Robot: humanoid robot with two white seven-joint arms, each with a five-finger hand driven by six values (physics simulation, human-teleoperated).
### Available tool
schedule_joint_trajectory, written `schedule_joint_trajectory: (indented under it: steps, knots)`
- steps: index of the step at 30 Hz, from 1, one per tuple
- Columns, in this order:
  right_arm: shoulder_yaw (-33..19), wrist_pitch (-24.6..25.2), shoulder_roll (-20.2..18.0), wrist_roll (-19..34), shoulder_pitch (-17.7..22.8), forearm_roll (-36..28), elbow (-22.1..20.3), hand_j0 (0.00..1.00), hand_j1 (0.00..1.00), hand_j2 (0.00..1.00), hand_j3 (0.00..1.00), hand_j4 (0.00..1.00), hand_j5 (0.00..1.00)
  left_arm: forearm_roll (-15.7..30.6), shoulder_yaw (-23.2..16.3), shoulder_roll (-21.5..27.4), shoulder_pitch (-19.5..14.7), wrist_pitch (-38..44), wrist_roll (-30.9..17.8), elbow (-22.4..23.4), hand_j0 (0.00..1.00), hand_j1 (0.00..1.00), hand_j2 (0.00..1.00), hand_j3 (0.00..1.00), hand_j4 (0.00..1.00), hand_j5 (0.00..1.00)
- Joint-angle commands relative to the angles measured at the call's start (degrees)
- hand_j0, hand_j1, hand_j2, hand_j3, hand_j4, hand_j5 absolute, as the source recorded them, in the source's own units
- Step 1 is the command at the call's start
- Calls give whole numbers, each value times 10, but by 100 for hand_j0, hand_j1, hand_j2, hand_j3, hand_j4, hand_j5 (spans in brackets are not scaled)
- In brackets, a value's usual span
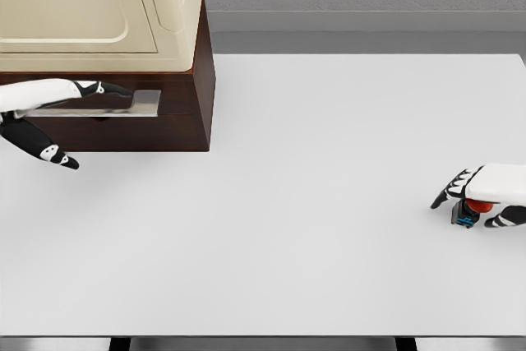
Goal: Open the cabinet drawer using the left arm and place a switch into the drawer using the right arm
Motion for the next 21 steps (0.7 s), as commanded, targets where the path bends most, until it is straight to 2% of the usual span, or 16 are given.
schedule_joint_trajectory:
  steps: [1,9,11,14,19,21]
  knots:
    - [-2,1,-2,0,0,-3,0,75,75,75,75,75,75,20,1,0,0,13,0,0,100,100,100,100,100,100]
    - [-3,1,-1,1,0,-3,11,67,67,67,67,67,67,22,13,-13,2,13,0,5,100,100,100,100,100,100]
    - [-3,1,-1,1,0,-3,11,65,65,65,65,65,65,35,13,-18,3,13,0,5,100,100,100,100,100,100]
    - [-4,1,-1,1,-1,-3,11,60,60,60,60,60,60,56,13,-16,15,11,0,3,100,100,100,100,100,100]
    - [-14,1,0,1,0,-3,13,53,53,53,53,53,53,66,17,-16,20,8,0,4,100,100,100,100,100,100]
    - [-23,1,0,2,1,-3,18,49,49,49,49,49,49,68,26,-16,33,7,0,4,100,100,100,100,100,100]
